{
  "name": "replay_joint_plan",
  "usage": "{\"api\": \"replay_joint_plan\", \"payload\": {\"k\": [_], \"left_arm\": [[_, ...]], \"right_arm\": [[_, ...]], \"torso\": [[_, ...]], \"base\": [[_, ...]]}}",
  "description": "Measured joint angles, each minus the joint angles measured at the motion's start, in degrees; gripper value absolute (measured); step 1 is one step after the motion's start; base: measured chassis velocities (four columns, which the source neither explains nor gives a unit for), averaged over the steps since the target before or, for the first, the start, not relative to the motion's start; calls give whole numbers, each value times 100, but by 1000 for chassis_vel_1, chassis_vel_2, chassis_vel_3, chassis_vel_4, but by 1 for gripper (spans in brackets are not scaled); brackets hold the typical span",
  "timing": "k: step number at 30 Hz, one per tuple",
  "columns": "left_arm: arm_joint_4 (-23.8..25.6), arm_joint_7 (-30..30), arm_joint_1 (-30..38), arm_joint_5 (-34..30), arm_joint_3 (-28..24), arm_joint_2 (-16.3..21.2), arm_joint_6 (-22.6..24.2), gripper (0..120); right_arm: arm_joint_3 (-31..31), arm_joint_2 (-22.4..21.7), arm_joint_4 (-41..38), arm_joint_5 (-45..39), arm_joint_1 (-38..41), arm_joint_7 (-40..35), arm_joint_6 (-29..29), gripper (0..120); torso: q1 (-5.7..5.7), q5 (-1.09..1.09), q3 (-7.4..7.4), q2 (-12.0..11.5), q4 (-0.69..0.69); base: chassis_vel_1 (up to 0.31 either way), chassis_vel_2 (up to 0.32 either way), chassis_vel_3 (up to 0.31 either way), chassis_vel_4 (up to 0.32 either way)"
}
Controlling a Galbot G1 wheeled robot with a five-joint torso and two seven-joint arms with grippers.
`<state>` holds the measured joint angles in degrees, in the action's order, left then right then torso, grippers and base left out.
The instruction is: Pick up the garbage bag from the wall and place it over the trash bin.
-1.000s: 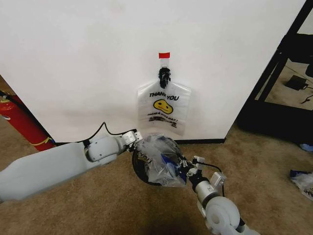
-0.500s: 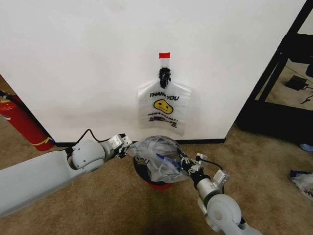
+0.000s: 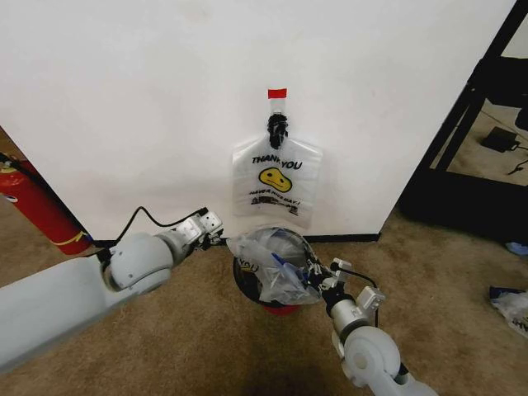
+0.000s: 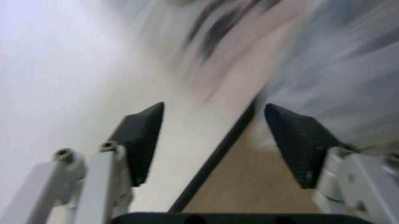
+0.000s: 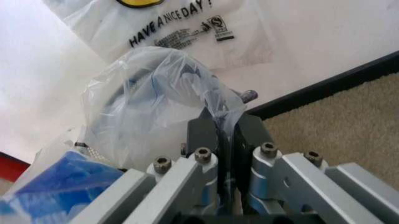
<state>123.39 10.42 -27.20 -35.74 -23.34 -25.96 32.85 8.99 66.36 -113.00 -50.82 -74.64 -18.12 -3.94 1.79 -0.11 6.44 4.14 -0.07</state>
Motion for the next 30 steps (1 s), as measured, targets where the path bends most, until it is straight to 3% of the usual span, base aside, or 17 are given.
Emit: {"api": "replay_joint_plan", "payload": {"k": [3,9,17,25,30], "left_arm": [[610,-513,-195,19,-66,89,-216,85],[1048,-959,122,-14,-468,-44,-37,99],[551,-933,1568,-545,-1419,-837,362,100],[92,-875,2037,-535,-2282,-1213,481,100],[-118,-838,2019,-587,-2357,-1298,465,99]], "right_arm": [[-2,-42,28,94,9,2,-13,1],[-67,-74,46,167,55,-12,-66,1],[-98,-87,-27,232,22,-49,-128,1],[-67,-78,-45,243,9,-68,-127,1],[-64,-73,-58,229,14,-77,-126,1]], "torso": [[0,2,0,0,-1],[0,2,0,0,-1],[0,2,1,0,-3],[0,1,1,0,-2],[1,1,1,0,0]], "base": [[0,0,0,0],[0,0,0,0],[0,0,0,0],[0,0,0,0],[0,0,0,0]]}}
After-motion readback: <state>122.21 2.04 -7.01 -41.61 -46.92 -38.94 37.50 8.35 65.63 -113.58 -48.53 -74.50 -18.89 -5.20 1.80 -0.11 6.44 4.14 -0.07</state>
